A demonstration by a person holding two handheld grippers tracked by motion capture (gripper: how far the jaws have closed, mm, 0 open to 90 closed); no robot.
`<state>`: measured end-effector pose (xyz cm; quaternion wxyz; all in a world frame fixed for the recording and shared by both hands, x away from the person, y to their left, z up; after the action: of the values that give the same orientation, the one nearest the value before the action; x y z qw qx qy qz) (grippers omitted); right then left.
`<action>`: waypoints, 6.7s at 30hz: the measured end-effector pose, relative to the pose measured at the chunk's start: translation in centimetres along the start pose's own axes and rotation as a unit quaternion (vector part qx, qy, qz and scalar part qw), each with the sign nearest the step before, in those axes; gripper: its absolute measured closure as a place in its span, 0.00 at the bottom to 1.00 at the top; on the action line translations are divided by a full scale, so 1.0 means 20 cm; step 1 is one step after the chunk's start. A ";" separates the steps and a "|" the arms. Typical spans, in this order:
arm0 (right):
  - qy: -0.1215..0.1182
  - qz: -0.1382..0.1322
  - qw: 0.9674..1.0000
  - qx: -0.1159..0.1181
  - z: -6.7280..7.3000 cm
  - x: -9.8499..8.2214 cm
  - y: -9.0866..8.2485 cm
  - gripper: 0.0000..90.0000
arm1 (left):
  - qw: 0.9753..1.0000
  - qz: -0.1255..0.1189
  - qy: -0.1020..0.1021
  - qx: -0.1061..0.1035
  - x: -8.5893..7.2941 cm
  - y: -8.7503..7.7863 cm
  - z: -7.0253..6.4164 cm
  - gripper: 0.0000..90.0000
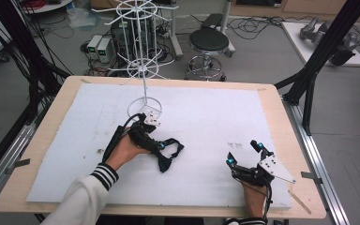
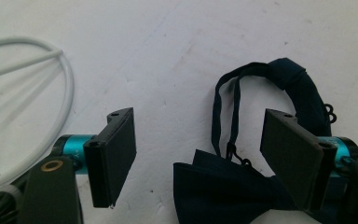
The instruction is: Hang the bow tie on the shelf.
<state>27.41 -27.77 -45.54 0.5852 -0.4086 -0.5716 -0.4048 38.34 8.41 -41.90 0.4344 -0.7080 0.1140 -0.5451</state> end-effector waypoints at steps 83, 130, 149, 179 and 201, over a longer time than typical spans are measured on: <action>0.001 0.000 1.000 0.000 0.00 0.00 0.00 0.02 | 0.999 0.004 0.025 -0.020 0.01 -0.01 -0.05 0.94; 0.000 0.000 1.000 0.000 0.00 0.00 0.00 0.02 | 0.956 -0.280 -0.001 0.083 0.09 -0.53 0.01 0.95; 0.000 0.000 1.000 0.000 0.00 0.00 0.00 0.02 | 0.943 -0.306 -0.015 0.130 0.17 -0.59 0.08 0.96; -0.003 -0.002 1.000 0.000 0.00 0.00 0.00 0.02 | 0.942 -0.272 -0.036 0.193 0.19 -0.49 0.20 0.95; -0.001 -0.002 1.000 0.001 0.00 0.00 0.00 0.02 | 0.955 -0.216 -0.050 0.196 0.17 -0.43 0.23 0.72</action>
<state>27.43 -27.82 -45.54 0.5839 -0.4074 -0.5734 -0.4053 41.01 13.60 -33.39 0.4418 -0.6427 -0.1726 -0.6017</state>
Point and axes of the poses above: each handheld gripper's, and its own axes: y roughly forward along the jaws, x roughly out of its top, z roughly to its left, the point moved 2 cm from there along y, roughly forward along the jaws, and after that the axes turned 8 degrees about -x, right-handed, at the moved point
